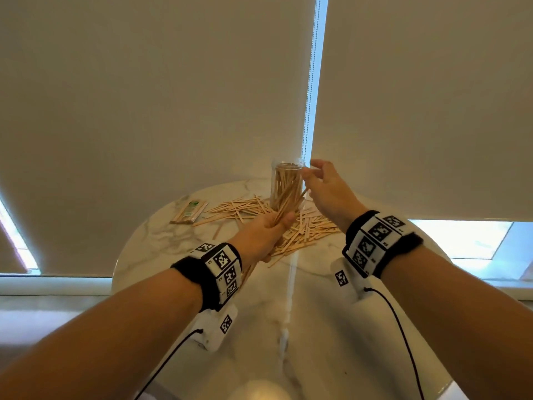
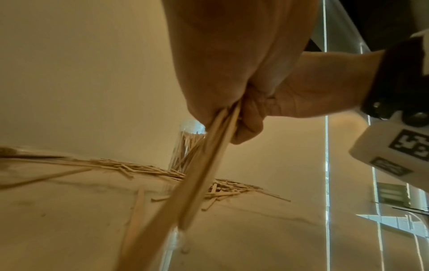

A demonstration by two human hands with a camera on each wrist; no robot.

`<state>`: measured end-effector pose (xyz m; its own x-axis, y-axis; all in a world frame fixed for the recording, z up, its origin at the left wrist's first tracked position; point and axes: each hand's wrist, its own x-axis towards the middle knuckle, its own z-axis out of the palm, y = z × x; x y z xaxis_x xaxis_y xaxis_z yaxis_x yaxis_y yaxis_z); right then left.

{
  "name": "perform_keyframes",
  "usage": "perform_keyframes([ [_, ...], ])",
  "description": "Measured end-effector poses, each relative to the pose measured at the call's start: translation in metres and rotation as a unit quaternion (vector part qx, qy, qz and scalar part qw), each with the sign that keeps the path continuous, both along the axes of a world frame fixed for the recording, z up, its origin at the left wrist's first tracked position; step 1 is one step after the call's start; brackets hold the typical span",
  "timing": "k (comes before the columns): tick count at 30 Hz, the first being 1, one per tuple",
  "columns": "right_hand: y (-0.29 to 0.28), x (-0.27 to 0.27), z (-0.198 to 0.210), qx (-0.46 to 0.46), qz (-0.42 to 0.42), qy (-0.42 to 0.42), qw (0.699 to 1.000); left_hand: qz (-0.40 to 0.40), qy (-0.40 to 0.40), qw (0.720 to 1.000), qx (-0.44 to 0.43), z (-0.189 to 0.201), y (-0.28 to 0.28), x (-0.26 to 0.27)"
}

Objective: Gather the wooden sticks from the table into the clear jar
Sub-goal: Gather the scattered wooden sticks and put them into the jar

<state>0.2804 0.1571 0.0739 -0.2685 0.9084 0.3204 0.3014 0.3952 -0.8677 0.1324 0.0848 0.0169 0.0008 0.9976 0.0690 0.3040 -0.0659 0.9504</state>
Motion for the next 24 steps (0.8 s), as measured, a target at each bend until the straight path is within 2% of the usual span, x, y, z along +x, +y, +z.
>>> perform_keyframes([
  [4, -0.009, -0.013, 0.001, -0.037, 0.105, -0.093, 0.989, -0.035, 0.007, 0.999, -0.015, 0.006, 0.000, 0.006],
  [7, -0.008, -0.020, -0.004, 0.005, 0.089, -0.130, 0.988, -0.043, -0.005, 0.999, -0.017, 0.010, 0.005, 0.006],
  [9, -0.008, -0.024, -0.009, -0.001, 0.102, -0.136, 0.985, -0.036, -0.032, 0.999, -0.021, 0.011, 0.008, 0.001],
  [12, -0.014, -0.026, -0.016, -0.007, 0.079, -0.110, 0.991, 0.012, -0.075, 0.997, 0.011, 0.011, 0.016, -0.015],
  [13, -0.018, -0.026, -0.018, -0.019, 0.086, -0.137, 0.987, 0.043, -0.099, 0.994, 0.032, 0.012, 0.020, -0.022],
  [14, -0.022, -0.028, -0.020, -0.045, 0.107, -0.186, 0.976, 0.078, -0.141, 0.985, 0.053, 0.014, 0.024, -0.029],
  [16, -0.032, -0.034, -0.026, -0.112, 0.175, -0.298, 0.932, 0.134, -0.247, 0.956, 0.083, 0.020, 0.031, -0.041],
  [17, -0.036, -0.039, -0.030, -0.137, 0.201, -0.324, 0.914, 0.144, -0.291, 0.942, 0.090, 0.023, 0.032, -0.043],
  [19, -0.039, -0.050, -0.035, -0.159, 0.227, -0.274, 0.921, 0.131, -0.341, 0.927, 0.081, 0.023, 0.034, -0.043],
  [21, -0.038, -0.059, -0.036, -0.180, 0.223, -0.171, 0.943, 0.105, -0.345, 0.931, 0.061, 0.018, 0.033, -0.042],
  [22, -0.038, -0.063, -0.035, -0.179, 0.220, -0.151, 0.947, 0.102, -0.331, 0.936, 0.060, 0.016, 0.033, -0.044],
  [24, -0.035, -0.067, -0.037, -0.135, 0.217, -0.207, 0.944, 0.121, -0.267, 0.953, 0.072, 0.015, 0.033, -0.055],
])
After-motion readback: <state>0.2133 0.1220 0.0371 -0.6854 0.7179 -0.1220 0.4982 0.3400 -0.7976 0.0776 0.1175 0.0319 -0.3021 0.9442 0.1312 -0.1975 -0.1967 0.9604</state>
